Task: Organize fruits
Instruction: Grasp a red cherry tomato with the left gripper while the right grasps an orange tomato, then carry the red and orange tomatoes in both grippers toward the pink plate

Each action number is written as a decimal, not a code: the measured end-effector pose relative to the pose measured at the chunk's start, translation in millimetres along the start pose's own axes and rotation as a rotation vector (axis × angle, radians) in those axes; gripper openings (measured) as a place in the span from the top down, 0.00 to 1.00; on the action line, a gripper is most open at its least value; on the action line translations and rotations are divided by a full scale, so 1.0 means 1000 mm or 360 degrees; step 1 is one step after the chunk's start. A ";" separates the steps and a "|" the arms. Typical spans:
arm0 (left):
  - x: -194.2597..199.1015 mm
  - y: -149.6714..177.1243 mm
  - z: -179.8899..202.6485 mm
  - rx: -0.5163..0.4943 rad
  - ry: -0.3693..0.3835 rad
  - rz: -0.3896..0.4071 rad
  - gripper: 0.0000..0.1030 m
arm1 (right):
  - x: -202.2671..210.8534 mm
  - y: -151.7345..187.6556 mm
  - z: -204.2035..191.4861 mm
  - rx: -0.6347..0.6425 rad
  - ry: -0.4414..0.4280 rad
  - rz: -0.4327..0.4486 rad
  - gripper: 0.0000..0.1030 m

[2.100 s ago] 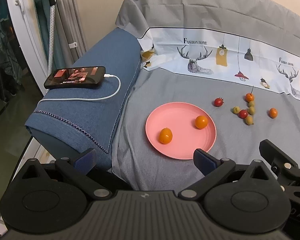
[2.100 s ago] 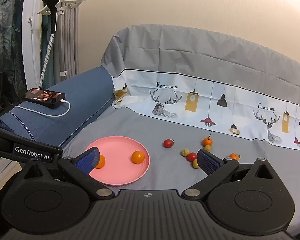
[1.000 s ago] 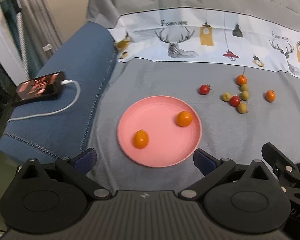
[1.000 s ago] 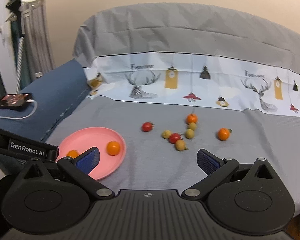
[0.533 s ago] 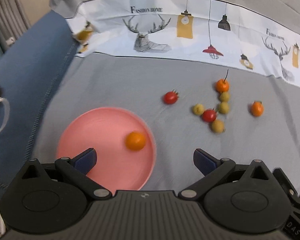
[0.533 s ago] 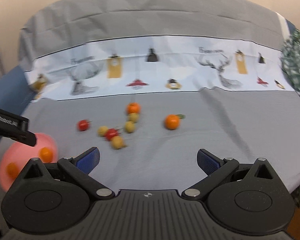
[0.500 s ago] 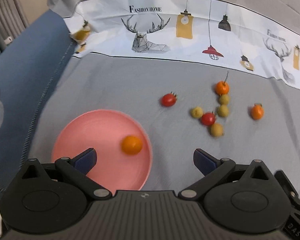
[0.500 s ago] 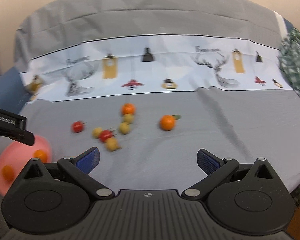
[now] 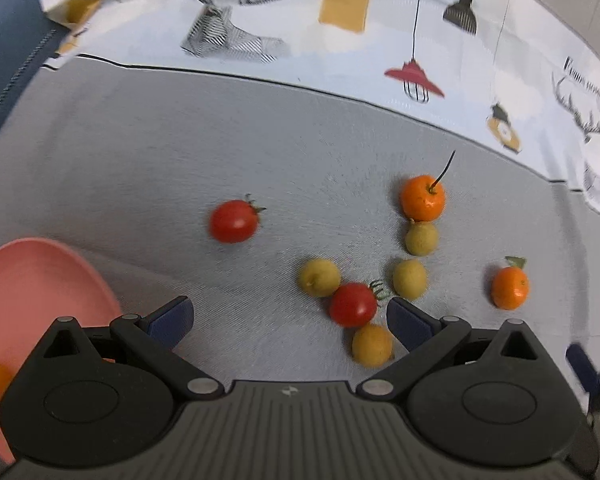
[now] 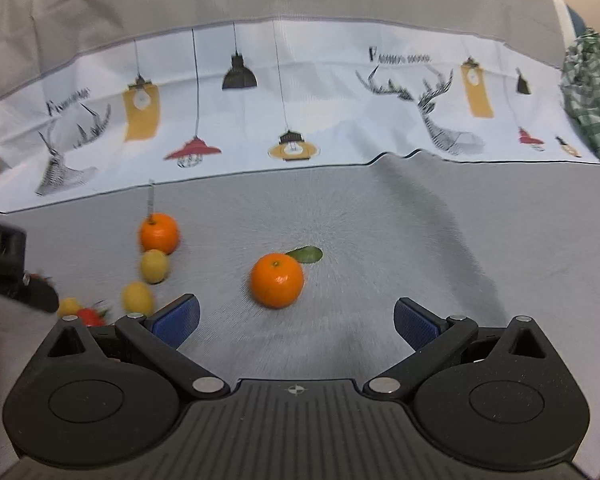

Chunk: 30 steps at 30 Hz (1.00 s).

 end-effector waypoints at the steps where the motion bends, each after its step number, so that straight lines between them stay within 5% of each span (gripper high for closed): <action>1: -0.007 0.000 0.002 -0.0010 -0.0011 -0.0009 0.00 | -0.010 -0.001 0.000 0.0009 0.0003 -0.0009 0.01; 9: -0.050 0.004 0.021 -0.0078 -0.0009 -0.0161 0.00 | -0.063 0.007 -0.001 0.0081 0.0015 -0.0068 0.01; 11: -0.048 0.002 0.024 -0.0113 -0.0028 -0.0102 0.06 | -0.064 0.007 -0.001 0.0089 0.0013 -0.0039 0.01; 13: -0.039 0.002 0.025 -0.0133 -0.0026 -0.0059 0.42 | -0.061 0.007 -0.003 0.0098 -0.0027 -0.0012 0.18; 15: -0.031 0.003 0.024 -0.0118 0.0017 -0.0071 0.67 | -0.053 0.007 -0.007 0.0132 -0.0081 0.0033 0.62; 21: -0.011 0.003 0.005 -0.0012 0.0089 -0.0073 0.67 | -0.038 0.004 -0.005 0.0102 -0.0067 0.0030 0.62; 30: 0.043 0.019 -0.017 -0.0057 0.0109 0.0004 0.67 | 0.031 -0.006 -0.003 0.0030 -0.0125 0.0139 0.62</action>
Point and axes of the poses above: each gripper's, at about its wrist camera, not at the fingertips, and x roughly against the way its jaws point, z to its right, y to its underside, the point moved 6 cm from there along -x, roughly the way its jaws point, and after that the axes turned 4 degrees about z, right-handed, at the moved point
